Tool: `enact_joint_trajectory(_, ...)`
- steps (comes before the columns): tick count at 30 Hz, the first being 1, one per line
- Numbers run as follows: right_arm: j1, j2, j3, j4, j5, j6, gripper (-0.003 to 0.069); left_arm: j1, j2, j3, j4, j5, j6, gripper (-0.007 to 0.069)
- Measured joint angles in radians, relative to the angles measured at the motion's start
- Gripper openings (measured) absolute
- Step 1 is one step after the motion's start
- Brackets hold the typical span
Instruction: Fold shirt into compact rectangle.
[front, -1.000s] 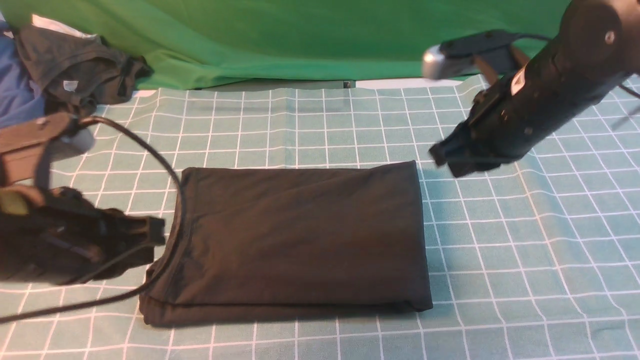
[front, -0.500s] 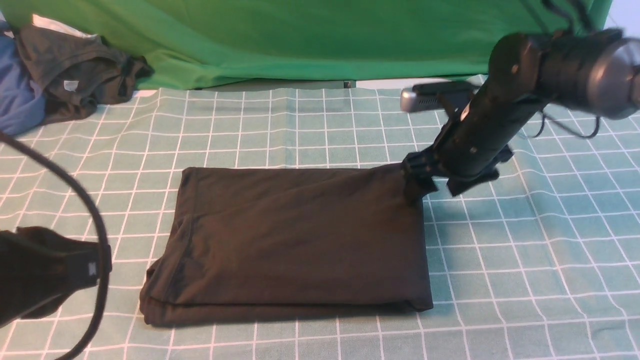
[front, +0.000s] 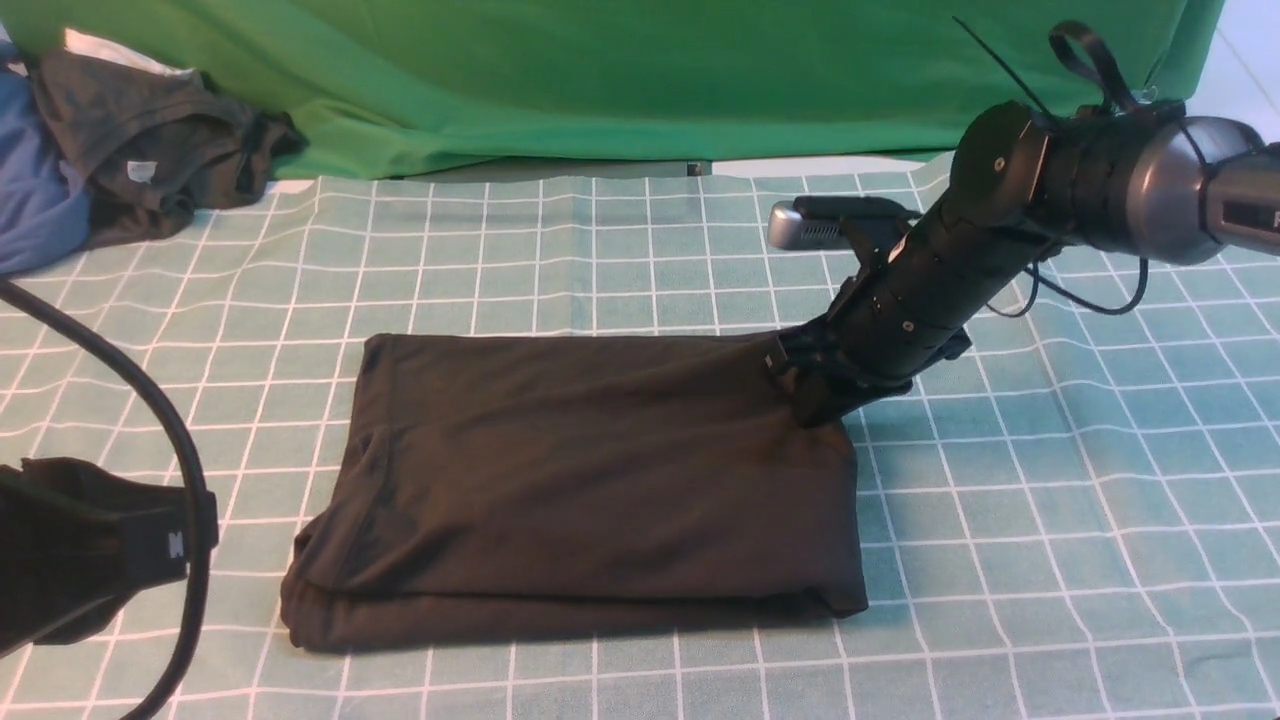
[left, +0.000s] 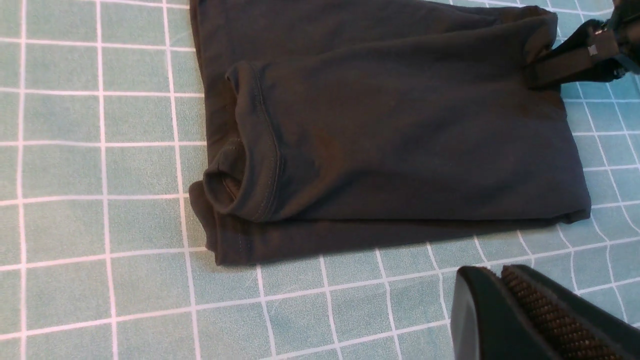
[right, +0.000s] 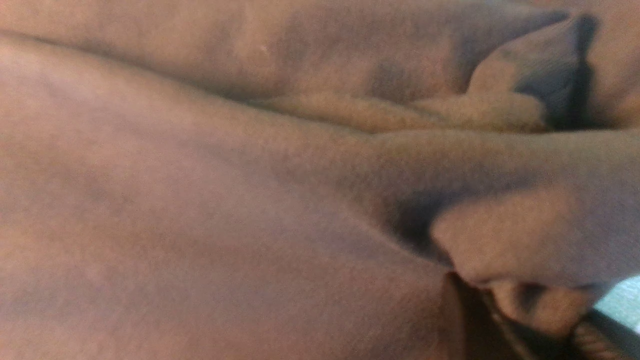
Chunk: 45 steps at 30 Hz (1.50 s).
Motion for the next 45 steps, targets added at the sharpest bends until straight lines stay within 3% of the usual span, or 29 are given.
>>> enact_joint_trajectory(10,-0.105,-0.045,-0.041,-0.141,0.051,-0.003,0.0053,0.000,0.000,0.000,0.003,0.000,0.000,0.0011)
enact_joint_trajectory(13,-0.106,-0.047,-0.043,-0.155,0.052,0.000,0.0190,0.000,0.000,0.000,0.003,0.000,0.000,0.0011)
enact_joint_trajectory(14,-0.105,-0.047,-0.046,-0.158,0.069,0.002,0.0297,0.000,0.000,0.000,0.004,0.000,0.000,0.0011)
enact_joint_trajectory(16,-0.105,-0.047,-0.066,-0.179,0.134,-0.019,0.0434,0.000,0.000,0.000,0.004,-0.001,0.000,0.0011)
enact_joint_trajectory(18,-0.105,-0.049,-0.084,-0.202,0.175,-0.023,0.0464,0.000,0.000,0.000,0.007,-0.002,0.000,0.0011)
enact_joint_trajectory(20,-0.105,-0.082,-0.130,-0.271,0.260,-0.020,0.0365,0.000,0.000,0.000,0.021,-0.011,0.000,0.0011)
enact_joint_trajectory(22,-0.105,-0.147,-0.139,-0.302,0.280,-0.015,0.0170,0.000,0.000,0.000,0.026,-0.015,0.000,0.0011)
enact_joint_trajectory(25,-0.105,-0.313,-0.121,-0.315,0.279,-0.001,0.0059,0.000,0.000,0.000,0.028,-0.016,0.000,0.0011)
enact_joint_trajectory(33,-0.105,-0.942,0.191,-0.336,-0.029,0.083,0.0028,0.000,0.000,0.000,0.049,-0.034,0.002,0.0011)
enact_joint_trajectory(40,-0.105,-1.516,0.838,-0.341,-0.640,0.075,0.0025,0.000,0.000,0.000,0.049,-0.081,0.020,0.0011)
enact_joint_trajectory(45,-0.105,-1.676,1.128,-0.341,-0.871,0.054,0.0025,0.000,0.000,0.000,0.049,-0.132,0.051,0.0011)
